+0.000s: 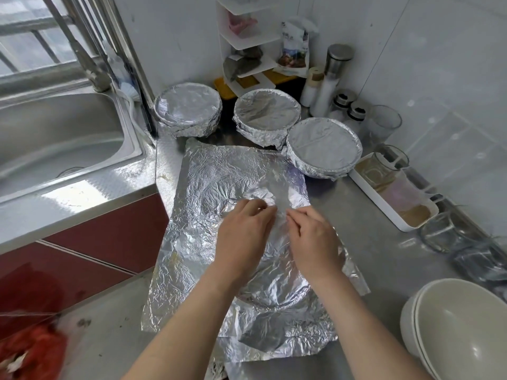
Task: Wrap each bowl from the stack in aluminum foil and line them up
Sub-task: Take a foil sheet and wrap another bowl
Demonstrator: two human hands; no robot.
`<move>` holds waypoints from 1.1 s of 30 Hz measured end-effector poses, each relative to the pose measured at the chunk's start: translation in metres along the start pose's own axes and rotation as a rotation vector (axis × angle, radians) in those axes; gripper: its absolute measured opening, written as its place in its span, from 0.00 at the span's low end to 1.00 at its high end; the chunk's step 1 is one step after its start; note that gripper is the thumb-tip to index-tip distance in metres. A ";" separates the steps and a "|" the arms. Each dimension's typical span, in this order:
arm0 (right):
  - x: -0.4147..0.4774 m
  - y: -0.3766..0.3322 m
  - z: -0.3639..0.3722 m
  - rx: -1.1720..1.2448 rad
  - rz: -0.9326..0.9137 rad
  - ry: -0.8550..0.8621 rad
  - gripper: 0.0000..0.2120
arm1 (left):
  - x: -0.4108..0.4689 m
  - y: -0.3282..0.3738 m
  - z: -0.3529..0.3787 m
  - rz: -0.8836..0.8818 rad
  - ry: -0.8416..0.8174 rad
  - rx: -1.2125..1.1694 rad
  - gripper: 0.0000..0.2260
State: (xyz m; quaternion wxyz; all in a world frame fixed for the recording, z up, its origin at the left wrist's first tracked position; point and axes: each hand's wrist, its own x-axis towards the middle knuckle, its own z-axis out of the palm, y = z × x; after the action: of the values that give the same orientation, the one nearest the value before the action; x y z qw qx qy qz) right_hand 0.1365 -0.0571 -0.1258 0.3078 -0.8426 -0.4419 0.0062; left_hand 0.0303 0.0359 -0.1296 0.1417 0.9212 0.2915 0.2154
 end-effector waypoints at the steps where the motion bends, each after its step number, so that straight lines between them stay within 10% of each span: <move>1: 0.000 0.002 0.002 -0.003 0.002 0.004 0.08 | 0.000 -0.001 0.001 -0.014 0.004 -0.011 0.11; 28: -0.022 0.004 -0.005 0.186 0.437 0.086 0.06 | -0.041 -0.010 -0.013 -0.309 0.130 -0.053 0.10; 33: -0.022 -0.002 -0.016 0.014 0.278 0.115 0.10 | -0.024 -0.005 -0.020 -0.283 0.122 -0.040 0.07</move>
State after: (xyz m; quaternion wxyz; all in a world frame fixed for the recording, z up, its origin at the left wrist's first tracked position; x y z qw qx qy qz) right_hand 0.1261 -0.0810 -0.1173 0.3346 -0.8924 -0.3027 0.0033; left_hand 0.0006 0.0276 -0.1223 0.1707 0.8531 0.4220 0.2548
